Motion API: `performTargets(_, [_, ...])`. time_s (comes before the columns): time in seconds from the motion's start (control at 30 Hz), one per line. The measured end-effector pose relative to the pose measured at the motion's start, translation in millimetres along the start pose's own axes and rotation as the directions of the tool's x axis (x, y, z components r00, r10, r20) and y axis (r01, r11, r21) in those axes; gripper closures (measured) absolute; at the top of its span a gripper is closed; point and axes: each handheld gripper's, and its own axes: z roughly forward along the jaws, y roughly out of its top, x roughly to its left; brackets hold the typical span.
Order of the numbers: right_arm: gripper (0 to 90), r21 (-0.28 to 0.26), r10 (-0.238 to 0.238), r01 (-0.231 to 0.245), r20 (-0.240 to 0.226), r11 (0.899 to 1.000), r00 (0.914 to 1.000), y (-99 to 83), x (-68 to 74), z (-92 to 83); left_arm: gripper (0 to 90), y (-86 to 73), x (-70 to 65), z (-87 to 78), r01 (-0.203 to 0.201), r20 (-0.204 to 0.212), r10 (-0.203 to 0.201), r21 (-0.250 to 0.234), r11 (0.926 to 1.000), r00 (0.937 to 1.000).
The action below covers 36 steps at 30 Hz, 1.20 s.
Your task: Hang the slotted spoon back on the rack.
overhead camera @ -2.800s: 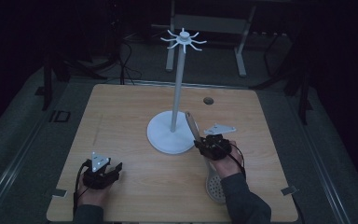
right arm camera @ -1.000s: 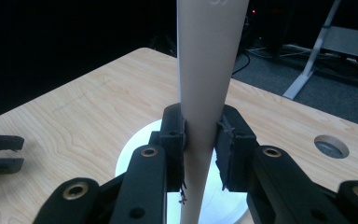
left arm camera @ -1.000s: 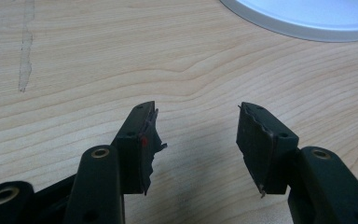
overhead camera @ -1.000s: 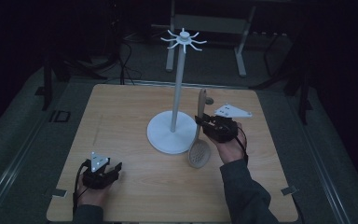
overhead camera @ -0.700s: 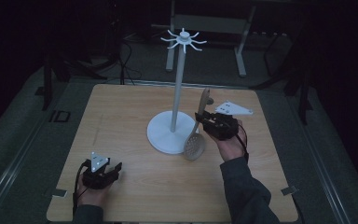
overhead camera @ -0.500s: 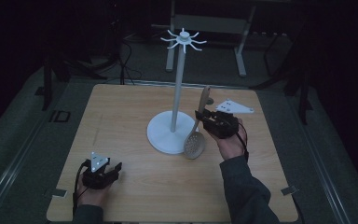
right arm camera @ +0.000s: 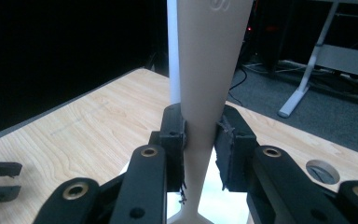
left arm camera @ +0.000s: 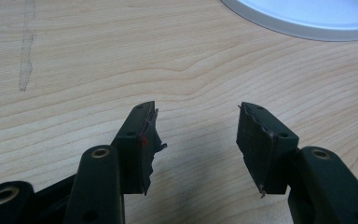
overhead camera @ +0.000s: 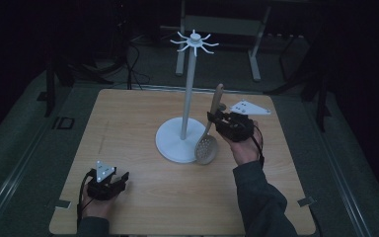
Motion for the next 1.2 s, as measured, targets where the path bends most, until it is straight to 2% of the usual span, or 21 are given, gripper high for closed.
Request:
performTargets(0.8, [74.1,-0.035,-0.008,0.009,0.012,0.999,0.9999,21.1,-3.3,-0.8,47.8,-0.7,0.2,-0.4,0.003,-0.002,-0.003,0.003,1.0,1.0])
performTargets(1.2, [74.1,-0.055,-0.01,0.01,0.004,0.998,0.9999,32.1,-0.2,1.4,47.8,-0.5,0.5,-0.8,0.002,-0.002,-0.002,0.0,1.0,1.0])
